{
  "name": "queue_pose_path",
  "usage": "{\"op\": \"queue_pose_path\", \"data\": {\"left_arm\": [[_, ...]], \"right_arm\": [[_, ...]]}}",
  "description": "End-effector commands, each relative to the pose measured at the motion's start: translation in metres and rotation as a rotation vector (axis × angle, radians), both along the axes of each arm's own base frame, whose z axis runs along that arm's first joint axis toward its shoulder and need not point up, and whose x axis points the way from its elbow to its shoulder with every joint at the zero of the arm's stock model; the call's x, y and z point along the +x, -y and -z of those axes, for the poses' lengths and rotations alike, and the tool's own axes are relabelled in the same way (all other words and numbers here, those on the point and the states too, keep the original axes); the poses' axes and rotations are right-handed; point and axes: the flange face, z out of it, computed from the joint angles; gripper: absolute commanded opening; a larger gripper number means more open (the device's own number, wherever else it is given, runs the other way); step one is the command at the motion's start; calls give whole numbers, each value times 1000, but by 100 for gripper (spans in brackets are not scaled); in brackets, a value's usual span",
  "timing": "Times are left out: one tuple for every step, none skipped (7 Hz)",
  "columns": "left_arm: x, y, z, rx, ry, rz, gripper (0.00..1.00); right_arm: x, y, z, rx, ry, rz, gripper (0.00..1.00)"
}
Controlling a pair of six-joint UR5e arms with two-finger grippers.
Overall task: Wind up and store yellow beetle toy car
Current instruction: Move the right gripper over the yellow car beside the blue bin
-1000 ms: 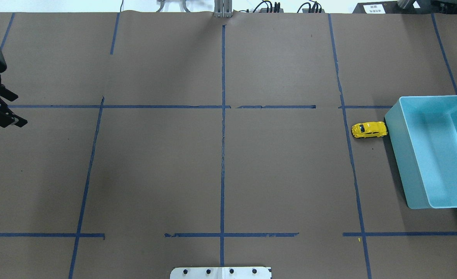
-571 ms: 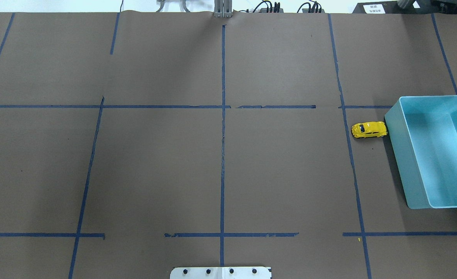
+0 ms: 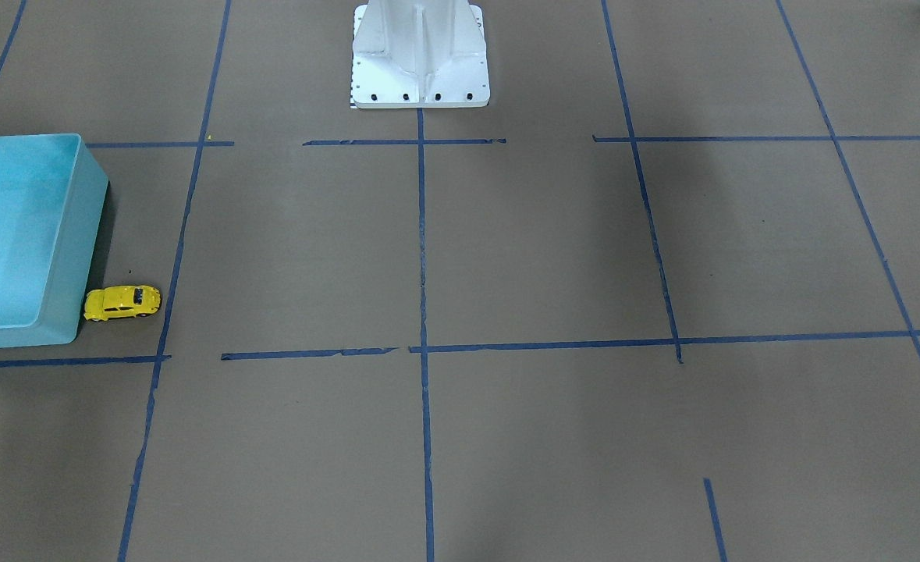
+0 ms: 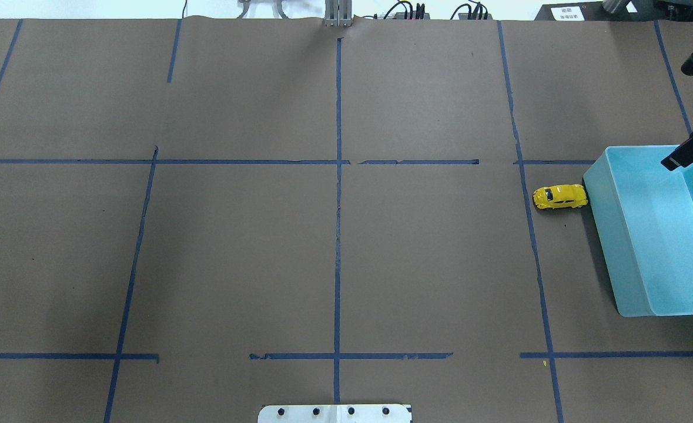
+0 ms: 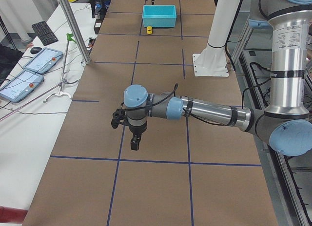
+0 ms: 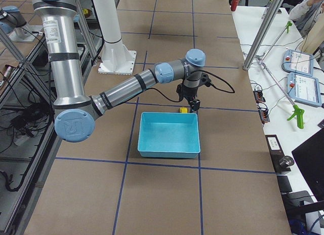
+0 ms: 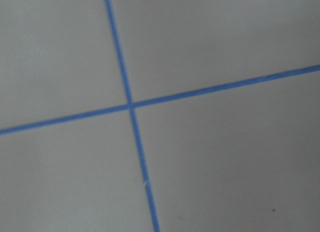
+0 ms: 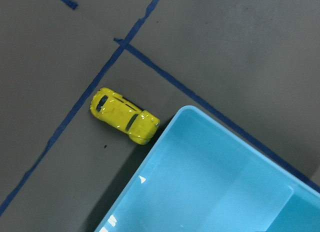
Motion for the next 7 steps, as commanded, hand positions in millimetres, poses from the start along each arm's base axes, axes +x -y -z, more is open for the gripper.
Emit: {"op": "queue_pose_path", "data": {"left_arm": [[-29,-15,-41,-66,-3,49,100],[-29,-29,-53,-53,-1,22,100],[-32,-33,-56,-33,0,17,100],[-32,-39,-64,-47,1,16,100],[-32,-41,-66,-52,1,19,100],[-32,-42,-68,-58,2,19,100],[-32,-42,-68,-56,2,17,100]], "right_arm": [[-12,-29,23,-57,23,49,100],[-12,-27,23,-39,20,56,100],[-11,-25,34,87,30,104,100],[-12,-26,38,158,45,159,100],[-19,-27,47,272,64,250,100],[-25,-28,50,378,75,344,100],[-34,-30,51,410,60,382,100]]}}
